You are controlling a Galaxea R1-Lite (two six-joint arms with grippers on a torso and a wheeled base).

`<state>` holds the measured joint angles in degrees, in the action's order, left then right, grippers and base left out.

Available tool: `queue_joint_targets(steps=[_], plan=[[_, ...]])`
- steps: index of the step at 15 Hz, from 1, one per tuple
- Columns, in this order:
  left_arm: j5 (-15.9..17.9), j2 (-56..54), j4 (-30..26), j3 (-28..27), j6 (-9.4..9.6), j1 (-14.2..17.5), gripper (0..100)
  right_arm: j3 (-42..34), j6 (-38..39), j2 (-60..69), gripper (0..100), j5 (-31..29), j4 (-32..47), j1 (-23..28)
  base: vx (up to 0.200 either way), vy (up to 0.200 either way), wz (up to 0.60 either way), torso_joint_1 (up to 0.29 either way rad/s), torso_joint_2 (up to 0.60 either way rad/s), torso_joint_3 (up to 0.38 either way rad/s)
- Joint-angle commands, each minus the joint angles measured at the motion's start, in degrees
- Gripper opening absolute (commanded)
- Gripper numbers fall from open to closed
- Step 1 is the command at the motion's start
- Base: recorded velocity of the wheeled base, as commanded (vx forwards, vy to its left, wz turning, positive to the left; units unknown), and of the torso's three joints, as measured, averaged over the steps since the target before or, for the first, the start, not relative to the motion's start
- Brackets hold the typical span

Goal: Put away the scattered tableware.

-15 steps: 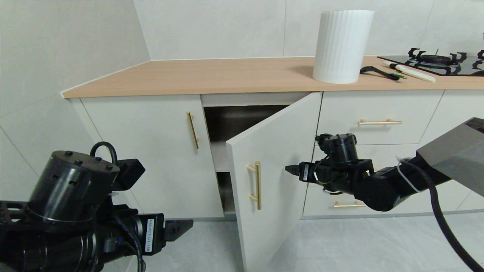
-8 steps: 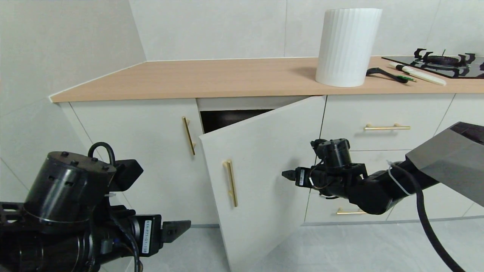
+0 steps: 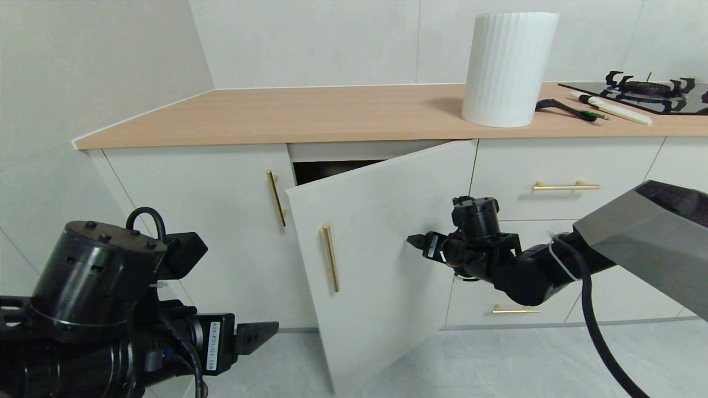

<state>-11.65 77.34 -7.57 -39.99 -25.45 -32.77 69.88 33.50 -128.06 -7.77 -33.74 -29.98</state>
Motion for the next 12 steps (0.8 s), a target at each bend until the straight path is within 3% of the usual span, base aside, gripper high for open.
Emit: queue_joint_targets(steps=[1, 12], plan=[[-0.04, 0.01, 0.01, -0.01, -0.03, -0.01, 100, 3.78, 0.87, -3.77, 100, -2.25, -0.01, -0.26, 0.0, 0.0, 0.0, 0.0, 0.0, 0.0], [-0.04, 0.09, 0.1, -0.01, -0.03, -0.01, 100, 14.59, 4.38, -11.42, 100, -11.66, 0.08, 0.36, 0.0, 0.0, 0.0, 0.0, 0.0, 0.0]])
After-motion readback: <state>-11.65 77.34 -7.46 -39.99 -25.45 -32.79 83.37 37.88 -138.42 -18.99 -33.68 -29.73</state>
